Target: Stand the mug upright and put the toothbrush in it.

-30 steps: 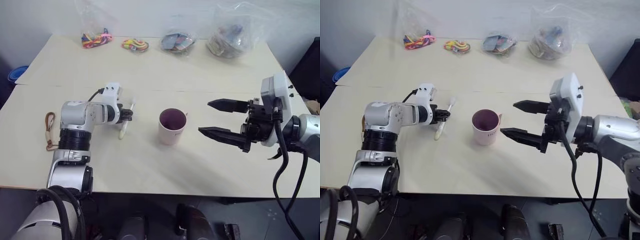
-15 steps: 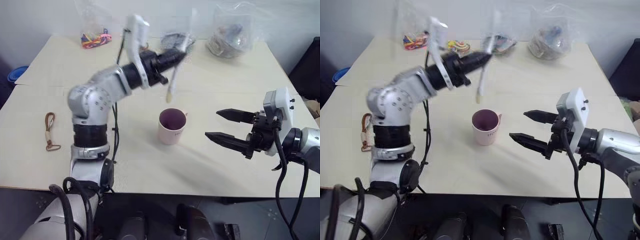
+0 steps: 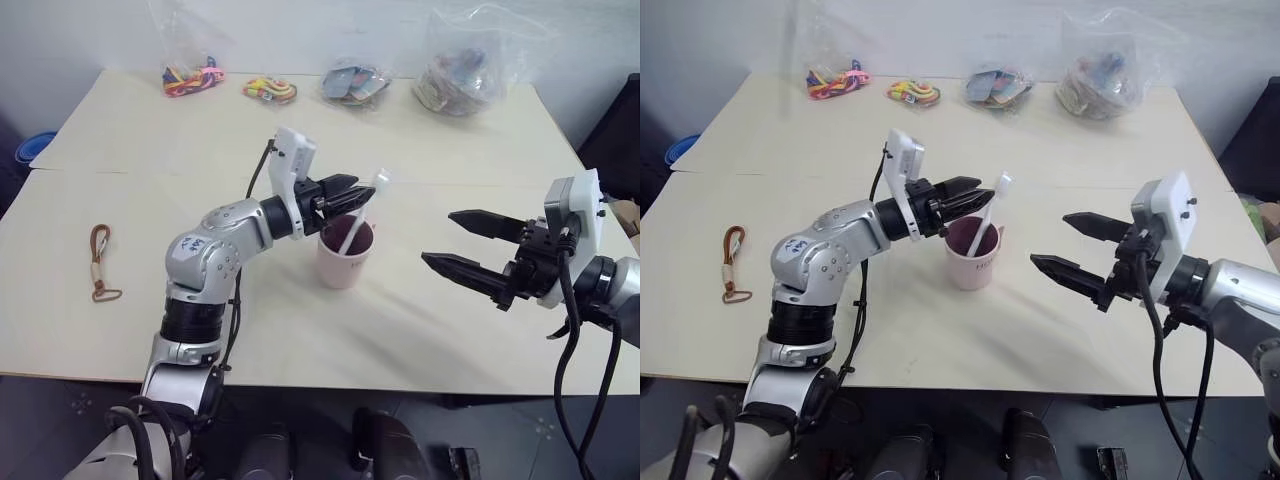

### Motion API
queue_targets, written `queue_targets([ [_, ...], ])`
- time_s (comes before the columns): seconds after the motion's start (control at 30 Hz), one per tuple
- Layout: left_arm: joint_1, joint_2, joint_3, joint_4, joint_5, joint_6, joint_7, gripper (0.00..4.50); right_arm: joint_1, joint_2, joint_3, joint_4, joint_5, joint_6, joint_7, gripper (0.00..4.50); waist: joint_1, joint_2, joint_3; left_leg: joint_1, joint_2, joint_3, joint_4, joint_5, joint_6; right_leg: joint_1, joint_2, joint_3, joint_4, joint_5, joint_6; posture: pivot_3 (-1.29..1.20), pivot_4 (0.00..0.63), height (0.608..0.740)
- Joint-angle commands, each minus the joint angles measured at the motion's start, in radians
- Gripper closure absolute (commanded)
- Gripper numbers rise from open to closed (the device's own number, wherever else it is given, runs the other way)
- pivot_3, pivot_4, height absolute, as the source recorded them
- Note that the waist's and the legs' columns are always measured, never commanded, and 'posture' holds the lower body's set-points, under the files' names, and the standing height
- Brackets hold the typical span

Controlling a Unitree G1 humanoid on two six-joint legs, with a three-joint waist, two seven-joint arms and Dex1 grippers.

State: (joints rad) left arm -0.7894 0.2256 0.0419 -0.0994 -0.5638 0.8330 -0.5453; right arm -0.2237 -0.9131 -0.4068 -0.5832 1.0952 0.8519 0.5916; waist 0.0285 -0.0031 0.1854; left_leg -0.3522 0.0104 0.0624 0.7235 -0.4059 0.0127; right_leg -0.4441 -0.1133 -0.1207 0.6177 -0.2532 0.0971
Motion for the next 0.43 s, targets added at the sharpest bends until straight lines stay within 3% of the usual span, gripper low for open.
queue_targets([
  [0.03, 0.015, 0.089, 0.074, -0.119, -0.065, 0.022, -0.036, 0.98, -0.007, -0.022, -0.027, 0.012, 0.005, -0.021, 0.057, 0.00, -0.002, 0.000, 0.000, 0.000, 0.000, 0.000, 0.000, 0.000, 0.000, 0.000, 0.000, 0.000, 0.000, 0.000, 0.000, 0.00, 0.150, 0.740],
  [0.13, 0.021, 0.284, 0.118, -0.136, -0.086, 0.030, -0.160, 0.04, 0.015, -0.059, -0.029, 0.042, -0.018, -0.023, 0.147, 0.00, -0.005, 0.000, 0.000, 0.001, 0.001, 0.000, -0.001, 0.000, 0.000, 0.000, 0.001, 0.000, 0.000, 0.000, 0.000, 0.00, 0.150, 0.740],
  [0.27, 0.042, 0.630, 0.145, -0.012, -0.017, -0.093, -0.436, 0.01, 0.050, -0.147, -0.017, 0.126, -0.099, -0.058, 0.327, 0.00, -0.007, 0.000, 0.000, 0.001, 0.002, 0.001, -0.002, 0.000, 0.000, 0.000, 0.003, 0.001, -0.002, 0.000, 0.000, 0.00, 0.150, 0.740],
  [0.37, 0.096, 0.819, 0.137, 0.058, 0.040, -0.213, -0.603, 0.01, 0.027, -0.183, 0.007, 0.221, -0.164, -0.098, 0.409, 0.00, -0.005, 0.001, 0.000, 0.001, 0.002, 0.003, -0.004, 0.000, 0.000, 0.000, 0.003, 0.001, -0.005, 0.000, 0.000, 0.00, 0.150, 0.740],
  [0.43, 0.146, 0.893, 0.147, 0.061, 0.048, -0.256, -0.682, 0.01, -0.002, -0.189, 0.030, 0.271, -0.202, -0.118, 0.440, 0.00, -0.002, 0.001, 0.000, 0.001, 0.001, 0.002, -0.004, 0.000, 0.000, 0.000, 0.003, 0.001, -0.006, 0.000, 0.000, 0.00, 0.150, 0.740],
])
